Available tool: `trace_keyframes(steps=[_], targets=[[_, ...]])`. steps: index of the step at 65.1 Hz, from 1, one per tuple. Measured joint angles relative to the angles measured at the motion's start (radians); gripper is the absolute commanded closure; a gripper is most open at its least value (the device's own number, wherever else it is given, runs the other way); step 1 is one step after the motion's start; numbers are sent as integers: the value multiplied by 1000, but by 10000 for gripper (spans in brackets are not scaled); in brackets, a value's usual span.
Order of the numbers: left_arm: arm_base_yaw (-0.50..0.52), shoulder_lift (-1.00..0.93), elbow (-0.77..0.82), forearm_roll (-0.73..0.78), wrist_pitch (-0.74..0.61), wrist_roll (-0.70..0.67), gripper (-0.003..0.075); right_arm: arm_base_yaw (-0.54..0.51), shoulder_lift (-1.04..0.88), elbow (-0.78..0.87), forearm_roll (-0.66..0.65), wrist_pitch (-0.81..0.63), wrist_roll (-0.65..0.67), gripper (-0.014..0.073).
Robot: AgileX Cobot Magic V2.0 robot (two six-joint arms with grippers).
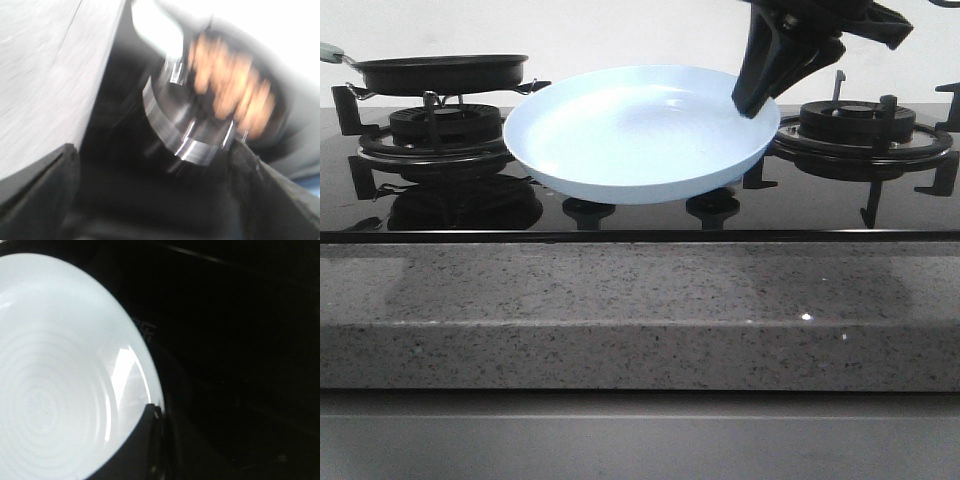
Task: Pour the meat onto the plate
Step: 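Grasp the pan's green handle with the left gripper and lift it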
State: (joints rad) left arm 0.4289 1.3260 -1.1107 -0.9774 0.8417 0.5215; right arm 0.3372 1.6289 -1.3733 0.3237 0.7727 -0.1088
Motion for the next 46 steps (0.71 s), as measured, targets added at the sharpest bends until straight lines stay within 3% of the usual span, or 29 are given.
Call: trace_keyframes(steps=[20,46], targets=[[1,286,-99,-321,-1,125,132,0,0,0,0,0,0,663],[-83,504,-304,-407,-9,150,132,0,0,0,0,0,0,663]])
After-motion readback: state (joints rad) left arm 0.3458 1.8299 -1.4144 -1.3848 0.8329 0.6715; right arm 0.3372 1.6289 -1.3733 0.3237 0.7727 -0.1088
